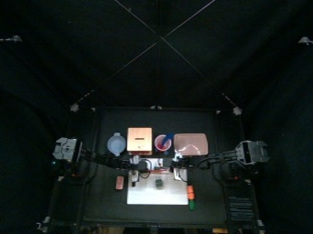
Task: Cut the sushi into 4 pieces with the knife
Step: Cut the sushi into 4 pieces
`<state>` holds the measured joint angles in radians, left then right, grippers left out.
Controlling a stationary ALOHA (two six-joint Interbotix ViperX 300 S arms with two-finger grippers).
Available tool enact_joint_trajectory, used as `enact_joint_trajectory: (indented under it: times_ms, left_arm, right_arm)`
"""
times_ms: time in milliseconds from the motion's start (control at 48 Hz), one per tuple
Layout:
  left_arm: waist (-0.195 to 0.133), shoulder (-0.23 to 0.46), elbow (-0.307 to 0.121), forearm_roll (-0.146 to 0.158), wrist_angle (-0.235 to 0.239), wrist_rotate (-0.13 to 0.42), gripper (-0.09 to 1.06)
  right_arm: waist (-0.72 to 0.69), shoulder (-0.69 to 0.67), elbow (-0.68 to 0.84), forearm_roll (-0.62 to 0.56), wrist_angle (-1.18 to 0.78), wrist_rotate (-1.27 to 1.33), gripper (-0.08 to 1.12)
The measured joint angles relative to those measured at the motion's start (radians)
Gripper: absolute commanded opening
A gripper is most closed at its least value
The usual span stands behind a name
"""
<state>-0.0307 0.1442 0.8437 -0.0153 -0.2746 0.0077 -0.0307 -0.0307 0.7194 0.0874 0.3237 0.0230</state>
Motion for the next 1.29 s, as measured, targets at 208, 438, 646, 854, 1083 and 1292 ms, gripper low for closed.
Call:
enact_joint_trajectory:
  times_ms: [208, 438, 646, 854, 1083, 1292]
  left_arm:
    - [-0.020, -0.117, 0.002, 0.014, 0.057, 0.000, 0.15]
    - [-0.087, -0.172, 0.003, 0.011, 0.063, -0.009, 0.15]
    - [-0.133, -0.167, -0.003, -0.031, 0.061, -0.011, 0.15]
    - [-0.158, -0.126, -0.031, -0.077, 0.061, -0.011, 0.15]
    - [-0.183, -0.081, -0.058, -0.089, 0.060, -0.011, 0.15]
    - [-0.190, -0.071, -0.066, -0.106, 0.060, -0.011, 0.15]
  right_arm:
    - [0.020, -0.075, 0.000, 0.018, 0.009, 0.000, 0.15]
    - [0.077, -0.117, -0.002, 0.054, 0.025, 0.003, 0.15]
    - [0.101, -0.120, -0.002, 0.080, 0.052, 0.005, 0.15]
    - [0.107, -0.120, 0.003, 0.091, 0.063, 0.005, 0.15]
    - [0.114, -0.120, 0.018, 0.110, 0.060, 0.002, 0.15]
    - [0.115, -0.118, 0.028, 0.115, 0.054, 0.000, 0.15]
